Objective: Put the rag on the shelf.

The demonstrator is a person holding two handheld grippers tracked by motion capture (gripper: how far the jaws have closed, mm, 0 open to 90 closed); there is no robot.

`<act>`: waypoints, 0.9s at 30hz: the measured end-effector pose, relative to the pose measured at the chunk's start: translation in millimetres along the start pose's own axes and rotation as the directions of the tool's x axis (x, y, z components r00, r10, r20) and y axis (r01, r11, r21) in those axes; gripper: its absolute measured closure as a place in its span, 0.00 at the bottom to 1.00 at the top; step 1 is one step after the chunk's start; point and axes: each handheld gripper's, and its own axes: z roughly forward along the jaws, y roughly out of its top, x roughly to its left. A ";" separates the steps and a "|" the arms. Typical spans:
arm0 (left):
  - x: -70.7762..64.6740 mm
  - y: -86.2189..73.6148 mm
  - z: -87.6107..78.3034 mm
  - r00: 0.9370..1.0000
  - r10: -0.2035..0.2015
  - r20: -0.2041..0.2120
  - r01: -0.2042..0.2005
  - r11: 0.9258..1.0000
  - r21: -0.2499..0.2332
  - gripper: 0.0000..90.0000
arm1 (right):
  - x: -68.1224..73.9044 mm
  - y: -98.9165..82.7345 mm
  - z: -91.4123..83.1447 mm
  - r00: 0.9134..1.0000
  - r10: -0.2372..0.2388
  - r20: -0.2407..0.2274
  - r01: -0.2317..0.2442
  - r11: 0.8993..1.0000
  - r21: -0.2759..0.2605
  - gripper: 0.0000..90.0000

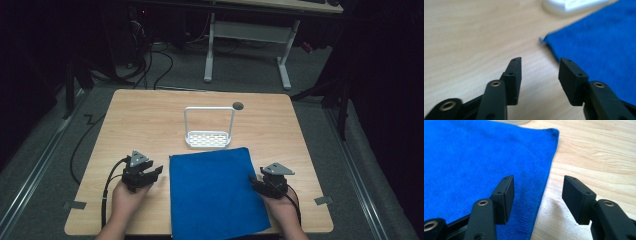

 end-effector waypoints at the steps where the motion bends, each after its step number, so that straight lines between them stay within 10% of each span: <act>1: 0.0 0.0 0.0 1.000 0.000 0.000 0.000 1.000 0.000 0.58 | -1.1 1.0 -1.2 1.000 0.011 0.001 -0.011 1.000 -0.011 0.48; 2: 7.5 -0.7 -4.3 0.997 -0.066 0.036 0.067 0.997 -0.042 0.59 | -1.8 1.9 -2.2 1.000 0.020 0.000 -0.020 1.000 -0.021 0.48; 5: 9.7 -1.2 -1.4 0.993 -0.100 0.066 0.103 0.994 -0.042 0.60 | -2.0 2.8 -3.7 1.000 0.027 0.002 -0.027 0.999 -0.030 0.48; 27: -12.2 1.4 7.2 0.992 -0.032 0.122 0.031 1.000 0.004 0.60 | -6.6 6.0 -2.3 0.999 0.011 -0.038 -0.013 0.998 -0.061 0.50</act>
